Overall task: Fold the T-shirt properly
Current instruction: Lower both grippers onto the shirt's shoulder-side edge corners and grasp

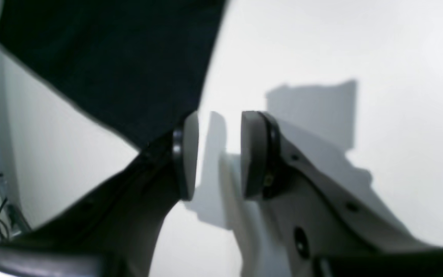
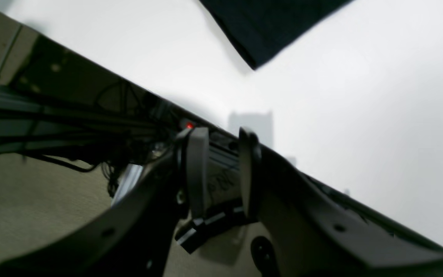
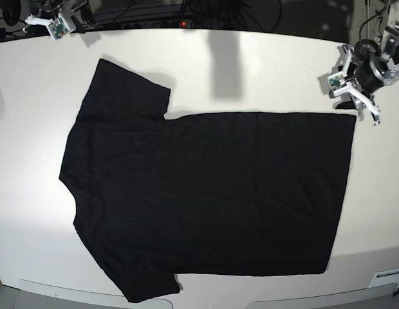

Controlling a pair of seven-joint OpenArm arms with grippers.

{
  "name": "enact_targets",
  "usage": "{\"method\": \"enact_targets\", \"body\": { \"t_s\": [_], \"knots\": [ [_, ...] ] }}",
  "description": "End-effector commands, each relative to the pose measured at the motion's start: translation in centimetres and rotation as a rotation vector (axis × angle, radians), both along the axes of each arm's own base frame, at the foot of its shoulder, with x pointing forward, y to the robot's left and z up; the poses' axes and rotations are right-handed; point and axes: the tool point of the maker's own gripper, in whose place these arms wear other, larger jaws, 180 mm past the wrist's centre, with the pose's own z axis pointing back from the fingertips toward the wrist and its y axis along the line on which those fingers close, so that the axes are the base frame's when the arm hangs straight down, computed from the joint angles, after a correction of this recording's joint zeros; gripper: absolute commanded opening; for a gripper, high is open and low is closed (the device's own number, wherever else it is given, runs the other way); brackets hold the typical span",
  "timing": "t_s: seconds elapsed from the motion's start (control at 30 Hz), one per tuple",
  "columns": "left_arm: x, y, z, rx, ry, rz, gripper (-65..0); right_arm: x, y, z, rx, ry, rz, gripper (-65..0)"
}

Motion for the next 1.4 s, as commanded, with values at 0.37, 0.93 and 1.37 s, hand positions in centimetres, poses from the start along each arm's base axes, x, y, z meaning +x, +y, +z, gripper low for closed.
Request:
{"method": "enact_targets", "body": {
  "t_s": [0.37, 0.93, 1.37],
  "knots": [
    [2.4, 3.3, -2.7, 0.098, 0.051, 0.012, -46.5, 0.3, 0.3, 0.6, 0.018, -0.021, -0.005, -50.3],
    [-0.3, 1.5, -6.2, 0.175, 0.174, -0.072, -46.5, 1.6, 1.3, 2.0, 0.023, -0.069, 0.024, -50.3],
    [-1.5, 1.9, -7.1, 0.121, 0.229, 0.01, -65.0, 1.9, 1.1, 2.4, -0.056, -0.088, 0.078, -50.3]
  ]
}}
